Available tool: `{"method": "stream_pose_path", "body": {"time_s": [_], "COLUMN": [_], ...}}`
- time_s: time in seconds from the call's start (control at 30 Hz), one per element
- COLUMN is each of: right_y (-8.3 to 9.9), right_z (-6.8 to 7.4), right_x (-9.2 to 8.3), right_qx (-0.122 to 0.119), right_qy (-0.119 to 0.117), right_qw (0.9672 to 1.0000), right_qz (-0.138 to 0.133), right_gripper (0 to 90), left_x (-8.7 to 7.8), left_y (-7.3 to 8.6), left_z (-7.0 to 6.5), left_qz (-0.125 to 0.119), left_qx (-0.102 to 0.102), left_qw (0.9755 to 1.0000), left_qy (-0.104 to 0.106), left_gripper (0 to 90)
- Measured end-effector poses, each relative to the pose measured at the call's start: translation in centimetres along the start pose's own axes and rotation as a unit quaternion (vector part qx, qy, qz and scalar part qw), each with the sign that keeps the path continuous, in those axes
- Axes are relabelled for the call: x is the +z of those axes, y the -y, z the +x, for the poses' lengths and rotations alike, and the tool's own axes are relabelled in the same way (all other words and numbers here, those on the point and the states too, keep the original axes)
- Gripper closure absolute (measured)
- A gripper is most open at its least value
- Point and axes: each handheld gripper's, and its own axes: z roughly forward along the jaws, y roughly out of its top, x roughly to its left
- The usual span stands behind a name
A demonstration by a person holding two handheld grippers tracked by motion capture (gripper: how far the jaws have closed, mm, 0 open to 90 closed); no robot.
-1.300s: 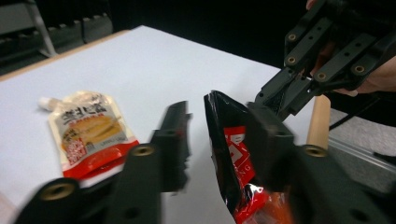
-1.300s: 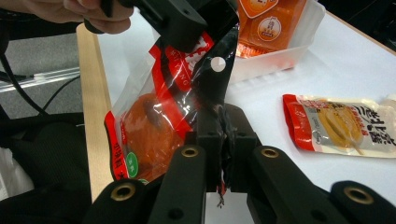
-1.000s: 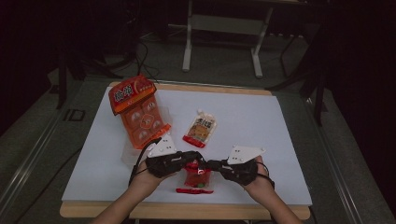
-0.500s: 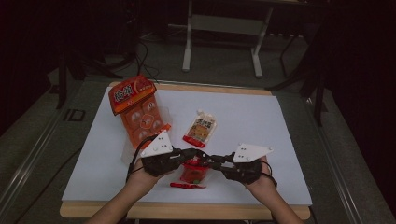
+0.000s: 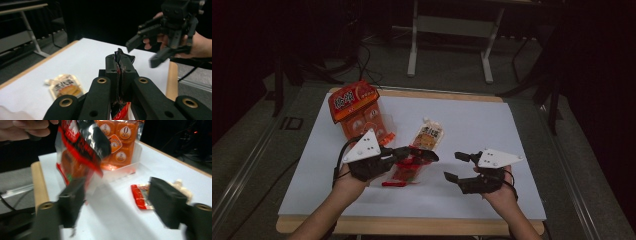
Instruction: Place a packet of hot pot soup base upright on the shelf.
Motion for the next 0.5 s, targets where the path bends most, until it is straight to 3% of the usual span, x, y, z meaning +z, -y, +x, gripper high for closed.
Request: {"method": "stream_pose_path", "body": {"time_s": [0.13, 0.23, 0.33, 0.5], "right_y": [0.5, 0.8, 0.8, 0.9], "right_z": [-0.5, -0.7, -1.0, -1.4], "right_x": [-0.1, -0.2, -0.5, -0.8], "right_qx": [0.017, 0.024, 0.035, 0.025], "right_qy": [-0.013, -0.023, -0.019, 0.003], "right_qw": [0.9998, 0.9994, 0.9991, 0.9995], "right_qz": [0.001, -0.001, -0.015, -0.021], "right_gripper": [14.2, 13.0, 14.0, 14.0], "left_x": [-0.9, -1.6, -2.1, -3.3], "left_y": [-0.1, 0.0, 0.2, 0.9], "left_z": [1.1, 2.0, 2.8, 4.5], "left_qz": [-0.008, -0.011, -0.015, -0.025], "left_qx": [0.000, 0.003, 0.008, 0.004], "left_qw": [0.9999, 0.9997, 0.9994, 0.9988], "left_qy": [-0.013, -0.023, -0.029, -0.042], "left_gripper": [88.2, 88.2, 88.1, 88.0]}}
